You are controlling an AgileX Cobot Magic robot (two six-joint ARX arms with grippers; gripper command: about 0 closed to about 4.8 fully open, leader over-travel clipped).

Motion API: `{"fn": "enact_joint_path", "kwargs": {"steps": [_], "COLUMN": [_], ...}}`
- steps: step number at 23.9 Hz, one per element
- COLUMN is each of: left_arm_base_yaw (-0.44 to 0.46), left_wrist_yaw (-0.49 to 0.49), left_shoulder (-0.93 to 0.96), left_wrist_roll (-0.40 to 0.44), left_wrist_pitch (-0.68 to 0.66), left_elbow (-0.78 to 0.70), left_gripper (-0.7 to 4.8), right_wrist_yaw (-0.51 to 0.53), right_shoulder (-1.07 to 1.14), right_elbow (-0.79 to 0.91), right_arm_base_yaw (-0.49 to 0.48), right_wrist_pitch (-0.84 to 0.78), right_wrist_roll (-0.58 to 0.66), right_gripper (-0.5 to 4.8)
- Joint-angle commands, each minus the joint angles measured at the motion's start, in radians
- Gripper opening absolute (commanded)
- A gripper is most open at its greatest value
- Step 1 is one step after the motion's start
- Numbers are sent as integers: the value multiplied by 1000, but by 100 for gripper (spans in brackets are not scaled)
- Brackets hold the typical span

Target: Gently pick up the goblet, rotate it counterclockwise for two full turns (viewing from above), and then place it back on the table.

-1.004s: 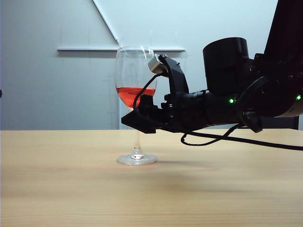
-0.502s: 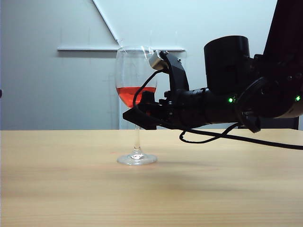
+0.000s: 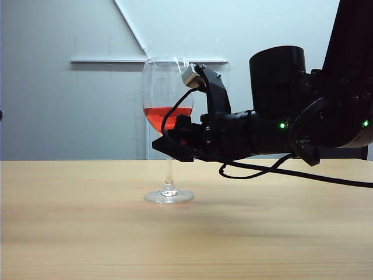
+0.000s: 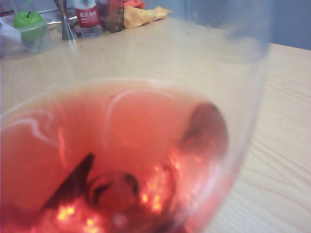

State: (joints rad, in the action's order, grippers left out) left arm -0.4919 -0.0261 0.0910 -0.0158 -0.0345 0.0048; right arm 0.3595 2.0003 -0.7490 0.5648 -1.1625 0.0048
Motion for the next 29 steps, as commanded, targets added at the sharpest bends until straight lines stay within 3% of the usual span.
{"fn": "enact_joint_path", "kwargs": {"steps": [1, 3, 7, 12, 14, 19, 23, 29], "left_arm_base_yaw": [-1, -1, -1, -1, -1, -1, -1, -1], "left_wrist_yaw": [4, 4, 4, 4, 4, 4, 4, 4], "left_shoulder": [0, 0, 0, 0, 0, 0, 0, -27], "left_wrist_roll": [1, 1, 1, 1, 1, 1, 1, 1], "left_wrist_pitch": [13, 13, 13, 13, 13, 13, 13, 13], "left_elbow": [4, 4, 4, 4, 4, 4, 4, 4], "left_gripper": [-5, -5, -5, -5, -5, -5, -5, -5], "right_wrist_yaw": [-2, -2, -2, -2, -2, -2, -2, -26], "right_shoulder": [-2, -2, -2, -2, -3, -5, -34, -194], "right_elbow": [-3, -3, -3, -3, -3, -3, -3, -3], "right_arm_base_yaw": [2, 2, 2, 2, 2, 2, 1, -8], "right_wrist_pitch": [-24, -24, -24, -25, -25, -58, -61, 150], "right_wrist_roll": [2, 2, 2, 2, 2, 4, 80, 84], "right_gripper": [143, 101, 92, 44, -2, -5, -5, -5]}}
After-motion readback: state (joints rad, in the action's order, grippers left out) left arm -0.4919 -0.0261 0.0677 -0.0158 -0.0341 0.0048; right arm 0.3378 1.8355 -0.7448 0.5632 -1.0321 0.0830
